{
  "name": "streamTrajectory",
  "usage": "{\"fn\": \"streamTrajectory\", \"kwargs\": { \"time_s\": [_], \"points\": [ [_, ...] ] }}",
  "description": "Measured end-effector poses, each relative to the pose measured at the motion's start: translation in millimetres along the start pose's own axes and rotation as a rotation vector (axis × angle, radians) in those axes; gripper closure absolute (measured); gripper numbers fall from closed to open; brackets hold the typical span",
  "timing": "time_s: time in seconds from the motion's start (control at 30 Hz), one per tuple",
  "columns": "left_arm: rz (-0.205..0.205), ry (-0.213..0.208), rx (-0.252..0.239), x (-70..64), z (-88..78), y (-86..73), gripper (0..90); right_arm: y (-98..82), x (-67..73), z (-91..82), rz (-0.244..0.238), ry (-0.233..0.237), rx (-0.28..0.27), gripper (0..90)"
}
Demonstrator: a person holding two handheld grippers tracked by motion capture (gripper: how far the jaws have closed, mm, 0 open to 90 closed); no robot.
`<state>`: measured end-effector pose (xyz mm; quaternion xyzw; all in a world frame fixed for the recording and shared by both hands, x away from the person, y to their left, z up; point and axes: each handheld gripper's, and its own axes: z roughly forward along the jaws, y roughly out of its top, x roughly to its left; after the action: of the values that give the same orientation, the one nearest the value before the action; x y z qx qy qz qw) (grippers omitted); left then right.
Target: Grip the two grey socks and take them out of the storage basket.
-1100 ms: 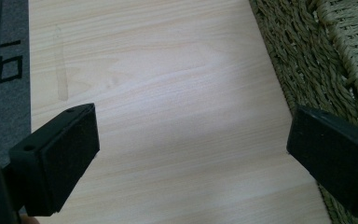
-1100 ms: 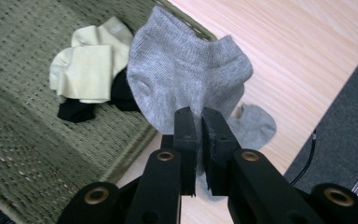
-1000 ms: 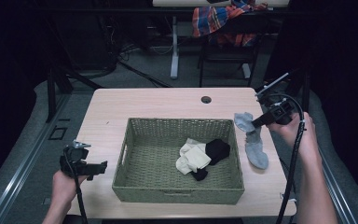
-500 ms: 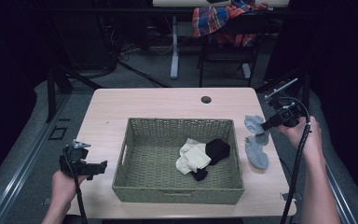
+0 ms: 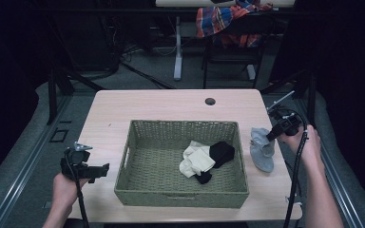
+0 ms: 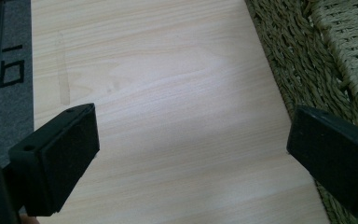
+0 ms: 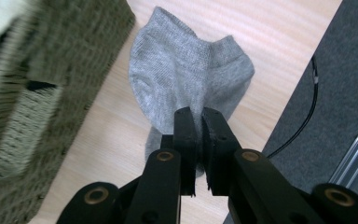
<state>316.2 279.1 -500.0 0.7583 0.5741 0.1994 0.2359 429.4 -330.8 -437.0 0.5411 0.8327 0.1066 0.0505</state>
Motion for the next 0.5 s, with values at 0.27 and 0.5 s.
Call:
{"fn": "streamTrajectory", "kwargs": {
  "time_s": [0.27,0.5],
  "points": [
    [-0.002,-0.001,-0.001,-0.6,-0.3,0.1,2.4,0.1,-1.9,34.5,0.018,-0.006,0.048,85.4],
    [0.0,-0.001,0.001,-0.3,-0.1,0.1,2.4,-0.1,-5.7,68.2,0.006,-0.004,0.136,85.4]
  ]
}}
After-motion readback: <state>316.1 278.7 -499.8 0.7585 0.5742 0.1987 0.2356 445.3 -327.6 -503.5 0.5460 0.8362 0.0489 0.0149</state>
